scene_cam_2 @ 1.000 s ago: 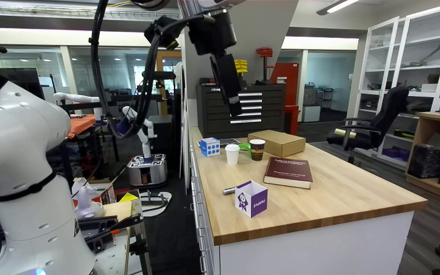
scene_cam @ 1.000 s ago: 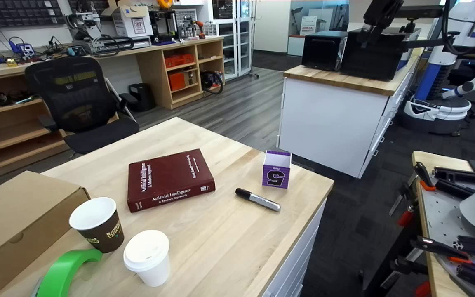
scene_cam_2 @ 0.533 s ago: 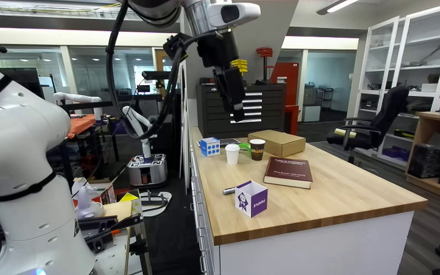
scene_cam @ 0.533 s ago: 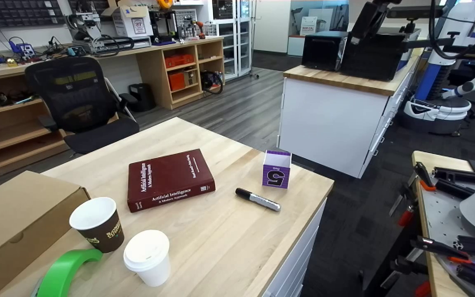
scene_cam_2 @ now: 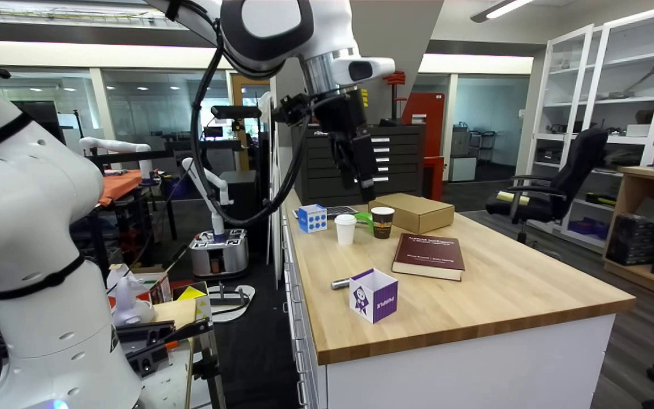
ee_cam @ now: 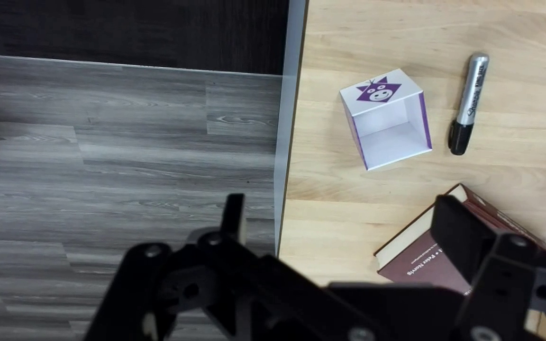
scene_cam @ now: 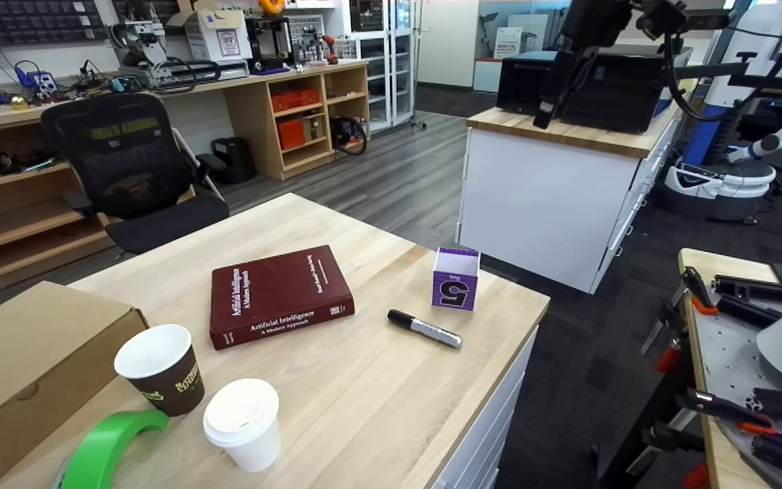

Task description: Get the marker from the table and put it in the purple and white box.

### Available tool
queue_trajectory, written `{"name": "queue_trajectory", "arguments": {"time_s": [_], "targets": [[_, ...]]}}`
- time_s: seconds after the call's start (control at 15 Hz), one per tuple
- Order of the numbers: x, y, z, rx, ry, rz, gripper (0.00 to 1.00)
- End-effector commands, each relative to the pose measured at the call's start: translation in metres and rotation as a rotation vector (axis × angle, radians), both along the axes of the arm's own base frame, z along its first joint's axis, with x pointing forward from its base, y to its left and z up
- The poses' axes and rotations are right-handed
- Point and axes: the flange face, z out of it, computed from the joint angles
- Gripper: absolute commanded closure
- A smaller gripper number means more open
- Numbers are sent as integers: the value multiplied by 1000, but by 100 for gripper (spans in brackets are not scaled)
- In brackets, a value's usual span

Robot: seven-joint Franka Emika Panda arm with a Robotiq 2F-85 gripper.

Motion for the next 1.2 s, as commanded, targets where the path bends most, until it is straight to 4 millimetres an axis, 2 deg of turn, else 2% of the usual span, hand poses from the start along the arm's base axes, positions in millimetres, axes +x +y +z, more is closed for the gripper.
{"name": "queue_trajectory", "arguments": {"time_s": [0.0, 0.27, 0.73, 0.8, 0.87, 1.13], "targets": [[25, 27, -14, -17, 23, -14, 0], [45, 61, -22, -40, 54, -15, 0], [76, 115, -18, -27, 69, -11, 0], [79, 119, -18, -20, 71, -7, 0], [69, 110, -21, -21, 49, 12, 0], [71, 112, -23, -19, 54, 14, 0]]}}
